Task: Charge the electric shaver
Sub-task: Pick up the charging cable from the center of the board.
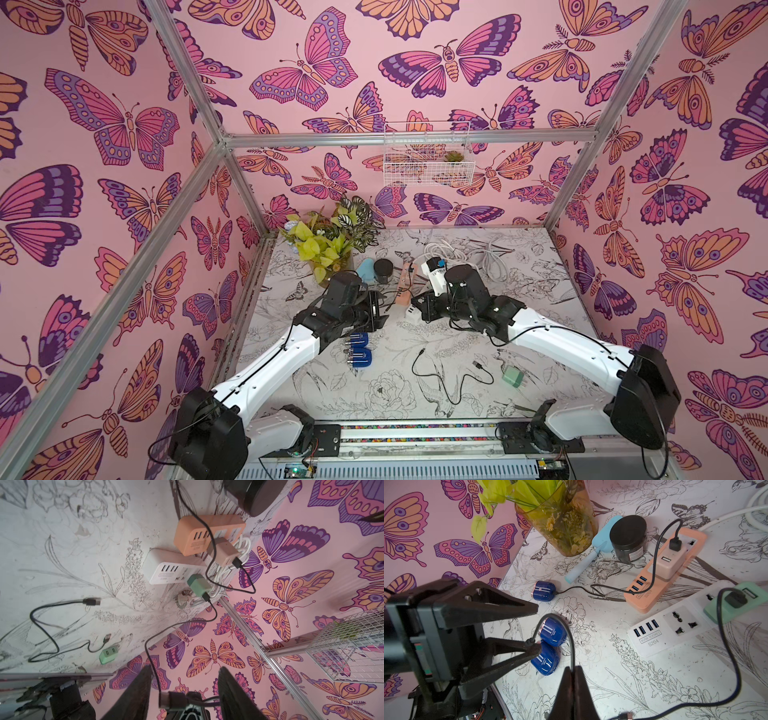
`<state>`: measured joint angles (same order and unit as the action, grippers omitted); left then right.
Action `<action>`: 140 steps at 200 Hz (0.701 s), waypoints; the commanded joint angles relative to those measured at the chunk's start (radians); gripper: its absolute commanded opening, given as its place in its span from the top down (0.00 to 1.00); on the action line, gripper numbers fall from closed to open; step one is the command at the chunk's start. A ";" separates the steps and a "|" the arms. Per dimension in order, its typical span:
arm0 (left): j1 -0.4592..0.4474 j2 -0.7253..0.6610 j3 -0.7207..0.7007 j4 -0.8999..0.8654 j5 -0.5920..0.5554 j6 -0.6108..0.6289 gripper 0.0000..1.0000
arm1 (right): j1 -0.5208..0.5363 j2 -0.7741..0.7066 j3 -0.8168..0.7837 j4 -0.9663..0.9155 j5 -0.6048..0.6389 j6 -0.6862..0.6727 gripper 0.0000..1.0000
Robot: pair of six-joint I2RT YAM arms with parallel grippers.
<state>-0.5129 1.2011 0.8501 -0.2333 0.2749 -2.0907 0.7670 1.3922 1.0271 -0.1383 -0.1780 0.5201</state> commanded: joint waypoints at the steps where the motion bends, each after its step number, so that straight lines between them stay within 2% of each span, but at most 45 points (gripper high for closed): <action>1: -0.003 0.005 -0.022 0.067 -0.029 -0.247 0.59 | -0.005 -0.028 -0.008 0.020 -0.010 0.012 1.00; 20: -0.003 -0.004 -0.035 0.067 -0.036 -0.247 0.68 | -0.006 -0.032 -0.009 0.021 -0.003 0.013 1.00; 92: 0.002 -0.017 -0.054 0.064 -0.054 -0.238 0.90 | -0.015 -0.048 -0.032 0.038 0.002 0.030 1.00; 129: 0.014 0.009 -0.037 0.131 -0.053 -0.199 1.00 | -0.015 -0.038 -0.029 0.037 -0.027 0.034 1.00; 140: 0.018 0.019 -0.036 0.160 -0.051 -0.184 1.00 | -0.017 -0.036 -0.028 0.031 -0.032 0.042 1.00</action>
<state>-0.5076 1.2011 0.8127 -0.1467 0.2314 -2.0922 0.7586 1.3628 1.0050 -0.1158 -0.1856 0.5468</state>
